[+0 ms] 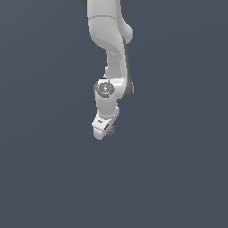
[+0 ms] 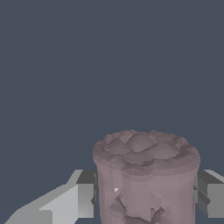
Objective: Pick up the object and move it to a goal position.
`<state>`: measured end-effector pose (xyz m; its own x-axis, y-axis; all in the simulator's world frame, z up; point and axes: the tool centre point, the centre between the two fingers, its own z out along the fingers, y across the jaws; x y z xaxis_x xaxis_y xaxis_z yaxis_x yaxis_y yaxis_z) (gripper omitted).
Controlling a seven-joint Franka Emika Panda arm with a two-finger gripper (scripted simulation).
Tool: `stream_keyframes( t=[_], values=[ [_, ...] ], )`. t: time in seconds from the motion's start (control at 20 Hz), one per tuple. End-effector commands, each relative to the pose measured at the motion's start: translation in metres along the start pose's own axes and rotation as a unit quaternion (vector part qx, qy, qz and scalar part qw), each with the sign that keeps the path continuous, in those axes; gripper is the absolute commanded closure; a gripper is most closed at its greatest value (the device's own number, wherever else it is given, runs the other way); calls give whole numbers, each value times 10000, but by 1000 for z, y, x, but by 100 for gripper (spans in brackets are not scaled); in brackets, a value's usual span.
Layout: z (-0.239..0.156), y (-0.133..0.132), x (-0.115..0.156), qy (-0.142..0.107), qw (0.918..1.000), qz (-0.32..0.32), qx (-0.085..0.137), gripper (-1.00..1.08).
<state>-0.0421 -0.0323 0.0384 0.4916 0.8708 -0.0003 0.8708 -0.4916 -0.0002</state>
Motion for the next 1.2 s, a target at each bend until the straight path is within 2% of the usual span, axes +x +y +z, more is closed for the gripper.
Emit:
stream_keyframes(
  t=[0.0,0.65,1.15],
  values=[
    [1,0,0,1,10000,-3,-1,108],
    [-5,1,1,2,10000,2,-11,108],
    [-60,2,16,1,10000,-4,-8,108]
  ],
)
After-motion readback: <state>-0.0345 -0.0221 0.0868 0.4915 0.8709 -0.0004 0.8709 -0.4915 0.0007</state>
